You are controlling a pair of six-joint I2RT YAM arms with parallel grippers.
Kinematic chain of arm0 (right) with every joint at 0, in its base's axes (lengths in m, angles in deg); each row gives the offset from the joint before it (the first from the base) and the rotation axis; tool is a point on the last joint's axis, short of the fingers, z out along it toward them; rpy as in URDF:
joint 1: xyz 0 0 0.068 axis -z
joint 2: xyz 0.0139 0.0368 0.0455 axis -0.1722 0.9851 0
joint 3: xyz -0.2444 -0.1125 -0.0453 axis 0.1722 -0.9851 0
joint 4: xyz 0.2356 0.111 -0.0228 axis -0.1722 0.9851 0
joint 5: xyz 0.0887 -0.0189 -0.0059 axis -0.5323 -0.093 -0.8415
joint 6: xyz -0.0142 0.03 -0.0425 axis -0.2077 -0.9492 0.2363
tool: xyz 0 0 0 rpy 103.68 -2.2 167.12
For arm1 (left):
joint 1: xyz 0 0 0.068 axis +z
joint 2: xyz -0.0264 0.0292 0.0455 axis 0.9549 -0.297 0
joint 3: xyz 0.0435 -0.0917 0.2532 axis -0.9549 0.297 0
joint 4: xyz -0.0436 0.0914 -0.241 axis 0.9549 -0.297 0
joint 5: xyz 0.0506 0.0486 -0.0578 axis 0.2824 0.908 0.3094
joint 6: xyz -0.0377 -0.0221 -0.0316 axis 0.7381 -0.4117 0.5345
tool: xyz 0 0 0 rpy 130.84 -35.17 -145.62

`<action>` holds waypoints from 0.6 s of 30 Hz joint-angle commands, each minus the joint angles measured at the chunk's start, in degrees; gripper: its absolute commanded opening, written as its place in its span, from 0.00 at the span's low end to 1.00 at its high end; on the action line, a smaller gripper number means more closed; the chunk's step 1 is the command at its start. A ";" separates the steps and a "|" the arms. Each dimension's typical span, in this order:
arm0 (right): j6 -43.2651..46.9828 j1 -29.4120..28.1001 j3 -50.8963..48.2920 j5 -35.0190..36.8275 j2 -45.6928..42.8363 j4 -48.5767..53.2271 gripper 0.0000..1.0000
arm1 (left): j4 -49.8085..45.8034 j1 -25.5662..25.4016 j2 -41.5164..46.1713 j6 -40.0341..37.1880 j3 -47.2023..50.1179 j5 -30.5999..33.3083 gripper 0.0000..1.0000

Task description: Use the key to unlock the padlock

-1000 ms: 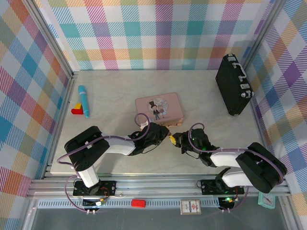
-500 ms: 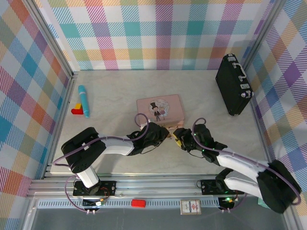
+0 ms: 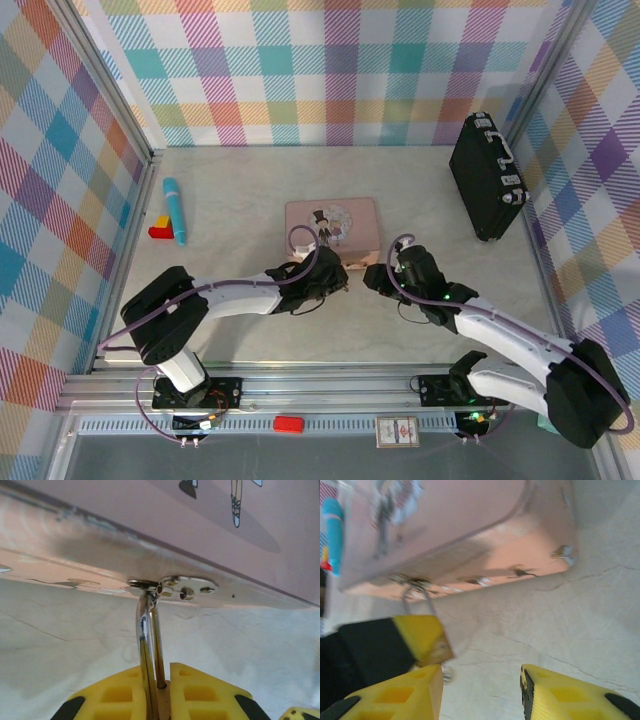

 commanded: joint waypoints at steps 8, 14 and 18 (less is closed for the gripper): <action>12.27 -3.16 2.04 -1.62 5.32 -5.82 0.45 | -12.71 0.77 5.11 -11.15 -6.46 8.97 0.00; 11.98 -4.46 0.49 -0.11 6.39 -12.99 0.45 | -8.38 4.26 4.49 -9.22 -4.30 2.69 0.00; 15.47 -7.58 0.62 2.47 9.31 -16.81 0.45 | -7.03 5.35 3.15 -8.11 -4.41 -0.94 0.00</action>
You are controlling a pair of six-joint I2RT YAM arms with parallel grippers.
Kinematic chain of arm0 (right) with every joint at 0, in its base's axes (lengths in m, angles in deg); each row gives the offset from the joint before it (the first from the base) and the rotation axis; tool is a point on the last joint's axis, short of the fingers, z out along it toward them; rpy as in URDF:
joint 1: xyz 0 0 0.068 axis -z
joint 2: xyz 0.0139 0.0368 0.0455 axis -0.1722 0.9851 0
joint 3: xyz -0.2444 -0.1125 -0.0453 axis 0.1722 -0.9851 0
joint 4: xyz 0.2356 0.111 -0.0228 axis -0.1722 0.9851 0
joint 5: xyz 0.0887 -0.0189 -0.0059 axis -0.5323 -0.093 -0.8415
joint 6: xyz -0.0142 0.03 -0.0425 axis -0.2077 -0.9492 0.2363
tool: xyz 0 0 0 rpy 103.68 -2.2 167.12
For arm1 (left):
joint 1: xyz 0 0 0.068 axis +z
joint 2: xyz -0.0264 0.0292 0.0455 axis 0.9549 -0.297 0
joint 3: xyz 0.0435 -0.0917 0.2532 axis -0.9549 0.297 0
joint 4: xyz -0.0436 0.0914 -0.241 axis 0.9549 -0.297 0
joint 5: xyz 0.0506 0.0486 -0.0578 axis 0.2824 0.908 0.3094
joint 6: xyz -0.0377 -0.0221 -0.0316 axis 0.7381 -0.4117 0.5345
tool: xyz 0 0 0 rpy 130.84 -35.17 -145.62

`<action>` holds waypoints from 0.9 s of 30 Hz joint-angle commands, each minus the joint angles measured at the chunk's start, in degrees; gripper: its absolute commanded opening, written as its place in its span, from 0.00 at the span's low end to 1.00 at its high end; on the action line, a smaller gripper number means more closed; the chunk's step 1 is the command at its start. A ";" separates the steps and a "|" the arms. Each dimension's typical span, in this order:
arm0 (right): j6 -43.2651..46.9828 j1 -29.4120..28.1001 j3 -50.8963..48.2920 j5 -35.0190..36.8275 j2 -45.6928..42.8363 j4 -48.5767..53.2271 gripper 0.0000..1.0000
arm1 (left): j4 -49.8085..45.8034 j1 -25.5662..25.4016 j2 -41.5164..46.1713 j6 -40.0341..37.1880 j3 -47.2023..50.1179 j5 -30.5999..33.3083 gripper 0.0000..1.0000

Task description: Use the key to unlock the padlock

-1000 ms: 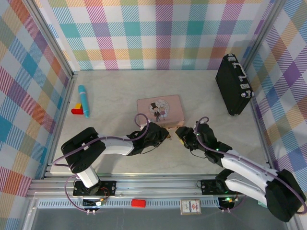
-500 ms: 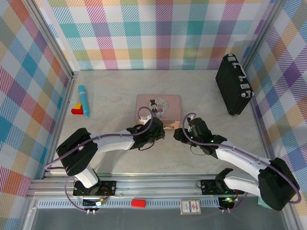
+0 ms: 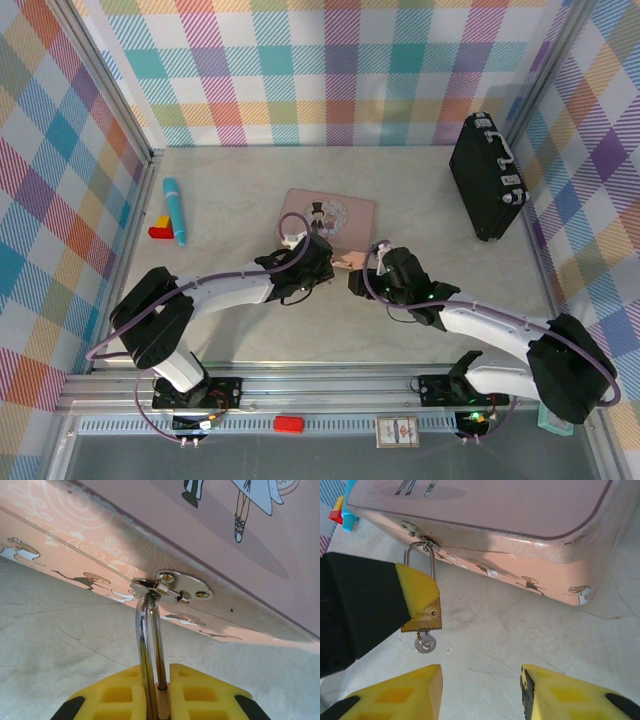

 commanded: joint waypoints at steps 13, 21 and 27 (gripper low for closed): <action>25.27 -5.92 -6.14 5.06 6.01 -26.32 0.45 | 2.13 5.58 1.11 -0.58 -0.92 -9.43 0.00; 39.11 -9.07 -6.05 4.42 11.84 -35.19 0.40 | 3.30 7.07 1.20 -0.49 -0.78 -11.95 0.00; 45.14 -9.63 -7.29 5.54 14.07 -38.65 0.40 | 4.49 7.94 0.95 -0.19 -0.13 -13.06 0.00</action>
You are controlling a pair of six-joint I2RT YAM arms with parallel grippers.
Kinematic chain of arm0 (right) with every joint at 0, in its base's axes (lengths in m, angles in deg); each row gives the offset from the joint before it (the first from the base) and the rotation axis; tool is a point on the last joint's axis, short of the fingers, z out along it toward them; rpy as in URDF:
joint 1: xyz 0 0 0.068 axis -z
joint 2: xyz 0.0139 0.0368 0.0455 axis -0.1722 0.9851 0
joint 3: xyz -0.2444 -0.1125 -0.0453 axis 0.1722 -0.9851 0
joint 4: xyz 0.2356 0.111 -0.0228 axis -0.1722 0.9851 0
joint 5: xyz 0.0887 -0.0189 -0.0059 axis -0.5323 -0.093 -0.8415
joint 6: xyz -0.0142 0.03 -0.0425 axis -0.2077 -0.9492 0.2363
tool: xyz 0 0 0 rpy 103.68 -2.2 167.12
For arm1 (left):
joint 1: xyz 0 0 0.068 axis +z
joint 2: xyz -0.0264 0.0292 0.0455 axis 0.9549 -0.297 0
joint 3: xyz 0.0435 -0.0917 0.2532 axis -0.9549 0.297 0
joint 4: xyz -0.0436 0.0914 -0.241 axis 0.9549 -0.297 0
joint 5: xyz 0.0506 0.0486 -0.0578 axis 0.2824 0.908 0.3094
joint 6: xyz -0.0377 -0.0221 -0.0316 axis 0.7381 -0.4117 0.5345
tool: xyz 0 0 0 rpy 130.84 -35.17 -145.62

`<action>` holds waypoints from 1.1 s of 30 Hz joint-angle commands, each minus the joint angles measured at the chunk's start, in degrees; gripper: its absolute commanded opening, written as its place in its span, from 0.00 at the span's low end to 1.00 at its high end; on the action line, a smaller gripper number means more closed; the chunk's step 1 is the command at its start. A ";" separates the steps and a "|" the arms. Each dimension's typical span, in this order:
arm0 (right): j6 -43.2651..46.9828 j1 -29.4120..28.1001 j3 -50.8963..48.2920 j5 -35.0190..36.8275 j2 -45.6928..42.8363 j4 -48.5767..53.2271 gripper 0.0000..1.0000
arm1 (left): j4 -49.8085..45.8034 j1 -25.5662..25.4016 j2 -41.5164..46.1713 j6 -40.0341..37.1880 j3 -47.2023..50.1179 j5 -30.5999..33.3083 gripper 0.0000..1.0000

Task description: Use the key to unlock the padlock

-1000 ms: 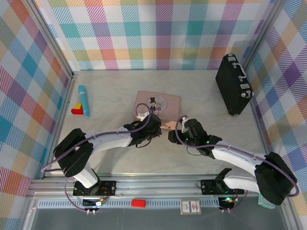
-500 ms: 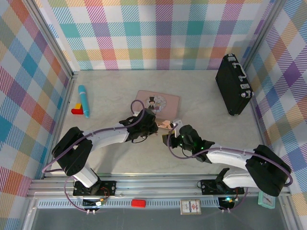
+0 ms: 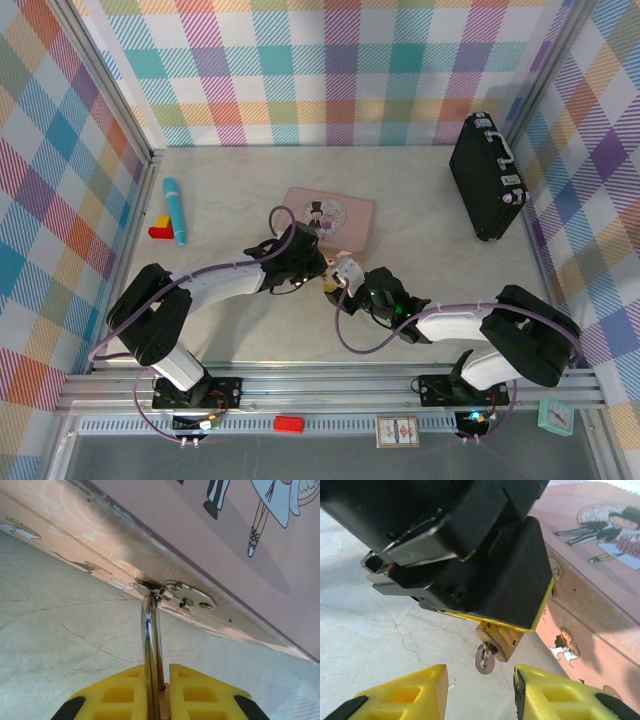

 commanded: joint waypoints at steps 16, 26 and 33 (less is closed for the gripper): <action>10.87 -3.61 -0.77 5.88 12.04 -15.75 0.31 | 11.19 1.37 0.38 0.74 2.22 -2.54 0.00; 7.92 -3.64 -1.47 9.19 15.11 -22.43 0.30 | 12.04 1.42 0.36 1.71 2.82 -2.78 0.00; 5.80 -3.72 -1.24 10.28 16.14 -25.11 0.32 | 12.12 1.42 0.22 1.89 2.92 -2.97 0.00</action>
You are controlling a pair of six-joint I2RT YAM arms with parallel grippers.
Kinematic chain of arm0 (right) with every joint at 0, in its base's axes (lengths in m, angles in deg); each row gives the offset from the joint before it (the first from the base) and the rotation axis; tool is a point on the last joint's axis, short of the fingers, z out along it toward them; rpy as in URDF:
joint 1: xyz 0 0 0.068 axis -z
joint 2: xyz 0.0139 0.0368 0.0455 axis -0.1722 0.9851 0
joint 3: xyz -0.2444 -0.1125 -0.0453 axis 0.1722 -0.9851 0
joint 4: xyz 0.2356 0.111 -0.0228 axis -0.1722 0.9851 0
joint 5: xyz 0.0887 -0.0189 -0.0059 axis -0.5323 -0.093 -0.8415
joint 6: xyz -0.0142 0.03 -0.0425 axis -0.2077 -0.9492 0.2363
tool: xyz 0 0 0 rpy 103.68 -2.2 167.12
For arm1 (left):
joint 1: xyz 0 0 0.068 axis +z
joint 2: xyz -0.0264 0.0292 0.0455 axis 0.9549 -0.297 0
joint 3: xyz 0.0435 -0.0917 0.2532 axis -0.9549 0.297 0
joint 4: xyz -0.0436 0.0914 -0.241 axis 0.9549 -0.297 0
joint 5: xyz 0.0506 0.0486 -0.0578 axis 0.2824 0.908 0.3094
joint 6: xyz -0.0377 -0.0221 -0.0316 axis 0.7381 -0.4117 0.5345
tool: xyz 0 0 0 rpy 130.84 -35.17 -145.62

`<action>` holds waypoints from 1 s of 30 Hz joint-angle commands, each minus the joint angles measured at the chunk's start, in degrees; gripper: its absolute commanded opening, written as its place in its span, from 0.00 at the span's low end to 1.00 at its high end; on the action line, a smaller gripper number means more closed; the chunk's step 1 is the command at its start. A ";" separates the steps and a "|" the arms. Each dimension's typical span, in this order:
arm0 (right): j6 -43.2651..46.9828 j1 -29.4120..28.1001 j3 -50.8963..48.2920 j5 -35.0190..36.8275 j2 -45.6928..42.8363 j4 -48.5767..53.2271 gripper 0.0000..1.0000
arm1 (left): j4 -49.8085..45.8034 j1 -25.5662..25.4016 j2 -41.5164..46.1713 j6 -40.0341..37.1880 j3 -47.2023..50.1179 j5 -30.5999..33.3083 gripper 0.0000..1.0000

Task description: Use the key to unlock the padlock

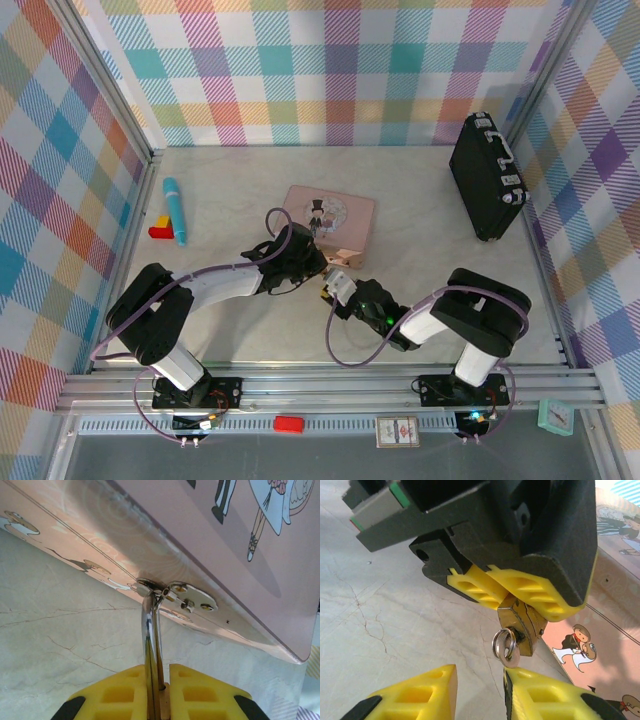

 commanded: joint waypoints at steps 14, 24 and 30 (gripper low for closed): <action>-2.21 -0.32 0.54 4.66 0.48 -7.67 0.30 | 5.30 0.36 -0.06 0.40 0.14 -0.74 0.00; -2.31 -0.33 -0.44 5.52 -0.19 -7.62 0.30 | 5.20 0.44 -0.03 0.51 -0.23 -1.19 0.00; -3.11 -0.32 -0.41 6.34 1.87 -8.69 0.28 | 5.38 0.51 0.12 0.61 -0.12 -1.13 0.00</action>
